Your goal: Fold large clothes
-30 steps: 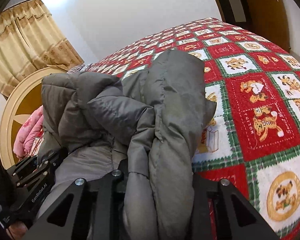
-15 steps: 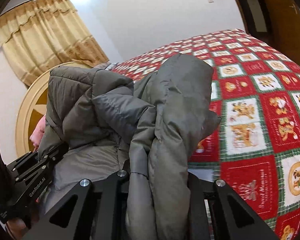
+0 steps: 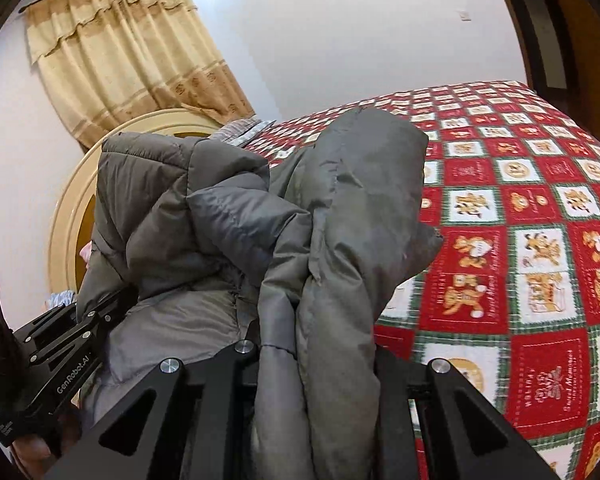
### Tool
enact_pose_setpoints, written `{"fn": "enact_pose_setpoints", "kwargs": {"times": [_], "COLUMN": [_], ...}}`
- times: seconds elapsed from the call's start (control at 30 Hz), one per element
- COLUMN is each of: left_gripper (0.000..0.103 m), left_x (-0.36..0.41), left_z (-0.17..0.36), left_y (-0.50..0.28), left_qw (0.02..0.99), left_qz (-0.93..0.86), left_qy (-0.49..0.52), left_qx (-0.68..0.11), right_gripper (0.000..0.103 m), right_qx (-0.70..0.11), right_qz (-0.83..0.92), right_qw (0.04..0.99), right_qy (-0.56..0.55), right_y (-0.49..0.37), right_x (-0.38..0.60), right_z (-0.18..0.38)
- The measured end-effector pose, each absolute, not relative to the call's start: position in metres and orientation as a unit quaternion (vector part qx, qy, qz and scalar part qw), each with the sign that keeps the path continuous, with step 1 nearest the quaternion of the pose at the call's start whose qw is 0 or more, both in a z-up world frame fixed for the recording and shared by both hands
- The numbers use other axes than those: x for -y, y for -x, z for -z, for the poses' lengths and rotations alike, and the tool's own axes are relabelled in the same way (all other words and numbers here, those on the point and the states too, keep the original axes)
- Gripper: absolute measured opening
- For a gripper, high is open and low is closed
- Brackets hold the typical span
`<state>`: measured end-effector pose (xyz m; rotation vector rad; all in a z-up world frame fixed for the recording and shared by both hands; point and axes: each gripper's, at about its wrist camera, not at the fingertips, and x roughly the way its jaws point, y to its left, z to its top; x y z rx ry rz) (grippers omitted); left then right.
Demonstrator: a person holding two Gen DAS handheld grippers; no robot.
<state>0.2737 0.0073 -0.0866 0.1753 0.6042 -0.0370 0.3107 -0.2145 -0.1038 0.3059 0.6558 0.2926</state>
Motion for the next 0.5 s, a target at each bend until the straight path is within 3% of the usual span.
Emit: {"fn": "enact_pose_setpoints", "kwargs": {"times": [0.5], "left_gripper": [0.015], "left_x": [-0.083], "left_z": [0.09], "left_y": [-0.264], "left_qw": [0.95], "left_qz": [-0.032], "left_qy": [-0.049], "left_qx": [-0.307], "right_gripper": [0.017], "right_qx": [-0.34], "right_qz": [-0.192], "right_qw": [0.913], "right_qy": [-0.117], "right_y": [-0.33], "right_x": [0.134], "right_z": [0.107]}}
